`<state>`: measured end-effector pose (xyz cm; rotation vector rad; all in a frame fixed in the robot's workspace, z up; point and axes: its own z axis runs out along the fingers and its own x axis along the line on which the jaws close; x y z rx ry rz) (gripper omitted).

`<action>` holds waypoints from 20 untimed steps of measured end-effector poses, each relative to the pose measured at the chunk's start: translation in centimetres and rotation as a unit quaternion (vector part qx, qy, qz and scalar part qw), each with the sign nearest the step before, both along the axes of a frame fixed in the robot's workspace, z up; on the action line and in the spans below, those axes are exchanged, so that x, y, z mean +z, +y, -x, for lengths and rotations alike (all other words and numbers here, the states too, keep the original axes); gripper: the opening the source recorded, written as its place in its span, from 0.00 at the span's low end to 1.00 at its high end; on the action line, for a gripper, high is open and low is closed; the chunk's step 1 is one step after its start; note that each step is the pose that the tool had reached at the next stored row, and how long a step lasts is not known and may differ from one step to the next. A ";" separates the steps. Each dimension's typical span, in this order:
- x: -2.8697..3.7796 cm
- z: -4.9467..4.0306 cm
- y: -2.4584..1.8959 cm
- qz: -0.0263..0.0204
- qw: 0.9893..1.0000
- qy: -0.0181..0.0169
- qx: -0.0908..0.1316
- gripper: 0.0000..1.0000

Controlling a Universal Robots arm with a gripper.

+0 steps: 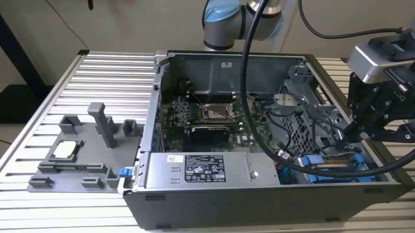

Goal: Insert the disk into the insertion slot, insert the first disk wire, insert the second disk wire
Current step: 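Insert the first disk wire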

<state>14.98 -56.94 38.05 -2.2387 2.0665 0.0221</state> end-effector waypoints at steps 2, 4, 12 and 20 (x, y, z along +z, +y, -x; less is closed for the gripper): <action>-0.12 0.00 0.00 0.000 1.000 0.000 0.000 0.19; -0.30 0.00 0.00 0.000 1.000 0.000 0.000 0.19; -0.86 -0.07 0.00 0.000 1.000 0.000 -0.001 0.19; -0.94 -0.07 0.00 0.000 1.000 0.000 -0.001 0.19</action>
